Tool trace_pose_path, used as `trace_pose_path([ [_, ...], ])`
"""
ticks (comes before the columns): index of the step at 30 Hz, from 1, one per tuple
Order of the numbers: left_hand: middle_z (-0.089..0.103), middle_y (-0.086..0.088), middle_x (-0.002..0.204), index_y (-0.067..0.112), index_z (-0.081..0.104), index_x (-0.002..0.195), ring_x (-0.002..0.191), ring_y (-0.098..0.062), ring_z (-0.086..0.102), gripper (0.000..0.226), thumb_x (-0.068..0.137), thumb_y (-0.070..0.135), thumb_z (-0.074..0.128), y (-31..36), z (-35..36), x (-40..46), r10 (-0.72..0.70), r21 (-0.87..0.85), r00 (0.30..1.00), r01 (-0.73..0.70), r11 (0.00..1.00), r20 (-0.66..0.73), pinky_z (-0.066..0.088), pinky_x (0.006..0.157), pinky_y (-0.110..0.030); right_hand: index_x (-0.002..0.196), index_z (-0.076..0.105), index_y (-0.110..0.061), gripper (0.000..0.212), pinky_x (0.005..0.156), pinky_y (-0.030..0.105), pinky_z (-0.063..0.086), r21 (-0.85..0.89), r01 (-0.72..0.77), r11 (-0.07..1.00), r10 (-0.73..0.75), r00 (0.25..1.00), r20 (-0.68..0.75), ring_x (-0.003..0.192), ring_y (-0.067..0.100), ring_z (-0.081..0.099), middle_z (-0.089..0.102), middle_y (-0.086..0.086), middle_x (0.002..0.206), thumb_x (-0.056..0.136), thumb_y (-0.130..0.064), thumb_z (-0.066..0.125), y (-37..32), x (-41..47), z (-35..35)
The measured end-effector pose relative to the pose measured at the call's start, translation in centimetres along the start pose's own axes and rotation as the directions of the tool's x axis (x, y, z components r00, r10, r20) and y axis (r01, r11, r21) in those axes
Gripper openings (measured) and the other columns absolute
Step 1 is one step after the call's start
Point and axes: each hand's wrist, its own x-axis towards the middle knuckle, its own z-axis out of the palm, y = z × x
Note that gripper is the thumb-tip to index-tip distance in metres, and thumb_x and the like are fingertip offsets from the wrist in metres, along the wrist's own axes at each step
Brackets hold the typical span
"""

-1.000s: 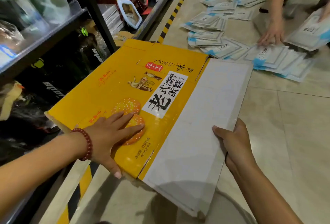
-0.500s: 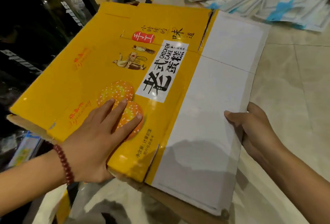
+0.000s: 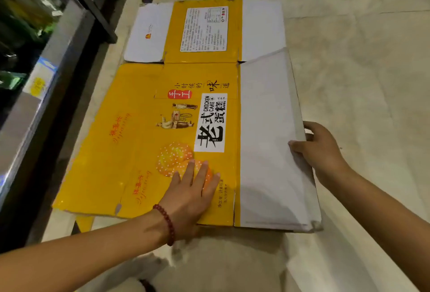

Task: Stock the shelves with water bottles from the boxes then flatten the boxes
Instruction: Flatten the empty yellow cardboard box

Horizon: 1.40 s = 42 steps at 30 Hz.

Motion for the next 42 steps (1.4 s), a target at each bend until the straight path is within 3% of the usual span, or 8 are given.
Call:
trace_pose_path([
  [4,-0.025,-0.015,0.154,0.022,-0.018,0.148,0.139,-0.044,-0.023,0.109,0.081,0.042,0.065,0.0,0.9,0.7,0.020,-0.058,1.000,-0.019,0.998,0.012,0.009,0.113,-0.060,0.126,0.054,-0.018,0.049,0.078,0.033,0.052,-0.070,-0.039,0.997,0.039,0.999,-0.003,0.093,0.023,0.063,0.065,0.004,0.106,0.083,0.006,0.054,1.7,-1.3,-0.5],
  [8,-0.007,-0.002,0.160,0.028,0.001,0.151,0.146,-0.024,-0.007,0.102,0.076,0.065,0.060,-2.5,1.4,1.1,0.058,-0.226,0.997,-0.068,0.972,-0.050,0.006,0.116,-0.033,0.105,0.058,-0.015,0.030,0.067,0.026,0.048,-0.136,-0.047,0.990,0.044,0.999,-0.026,0.080,0.009,0.058,0.062,-0.002,0.094,0.083,0.005,0.054,3.2,-1.5,-0.3],
  [13,0.013,-0.007,0.158,0.022,0.020,0.150,0.145,-0.026,0.011,0.094,0.076,0.075,0.046,-9.5,4.0,0.4,-0.337,-0.387,0.922,0.245,0.889,-0.190,0.014,0.117,-0.037,0.099,0.053,-0.005,0.020,0.062,0.039,0.053,-0.210,-0.091,0.973,0.074,0.993,-0.087,0.079,0.027,0.060,0.059,0.008,0.089,0.082,-0.002,0.064,5.1,-1.1,0.9],
  [18,0.050,-0.023,0.119,0.005,0.046,0.120,0.108,-0.041,0.046,0.090,0.065,0.075,0.059,-17.2,6.6,-1.3,-0.754,-0.572,0.657,0.617,0.540,-0.002,0.040,0.089,-0.047,0.098,0.051,-0.012,0.038,0.076,0.054,0.054,-0.360,-0.075,0.930,0.044,0.994,-0.095,0.090,0.034,0.057,0.058,0.012,0.099,0.071,-0.020,0.076,6.0,-0.5,2.3],
  [24,0.033,-0.024,0.136,0.010,0.030,0.140,0.120,-0.044,0.039,0.103,0.063,0.064,0.073,-18.8,6.7,-2.8,-0.838,-0.678,0.450,0.722,0.138,0.309,0.042,0.089,-0.050,0.101,0.052,-0.010,0.032,0.056,0.028,0.045,-0.268,-0.110,0.957,0.085,0.991,-0.103,0.072,0.015,0.056,0.059,0.004,0.092,0.078,-0.016,0.074,5.4,-0.5,1.9],
  [32,0.057,-0.019,0.095,-0.001,0.051,0.098,0.085,-0.036,0.053,0.066,0.066,0.050,0.079,-20.0,5.8,-3.5,-0.816,-0.771,0.470,0.634,0.048,0.336,0.044,0.063,-0.041,0.118,0.058,-0.008,0.036,0.062,0.023,0.044,-0.129,-0.073,0.989,0.068,0.997,-0.042,0.082,0.015,0.060,0.064,0.004,0.104,0.084,-0.017,0.069,6.5,-0.5,1.3],
  [36,0.060,-0.021,0.098,0.008,0.051,0.092,0.085,-0.037,0.059,0.041,0.074,0.032,0.079,-19.5,4.0,-4.6,-0.842,-0.868,0.478,0.495,0.023,0.250,0.049,0.072,-0.045,0.117,0.057,-0.008,0.033,0.062,0.022,0.042,-0.170,-0.038,0.985,0.019,0.994,-0.108,0.087,0.019,0.056,0.059,0.001,0.102,0.087,-0.019,0.066,5.3,-1.3,1.7],
  [42,0.063,-0.021,0.099,0.007,0.056,0.101,0.089,-0.039,0.062,0.027,0.082,0.017,0.073,-17.4,-2.0,-7.7,-0.749,-0.875,0.627,0.464,0.139,0.214,0.053,0.079,-0.052,0.095,0.037,-0.008,0.014,0.057,0.026,0.028,-0.445,0.075,0.892,-0.101,0.994,-0.035,0.078,0.019,0.042,0.045,0.000,0.084,0.096,-0.011,0.050,-0.5,-6.0,3.1],
])
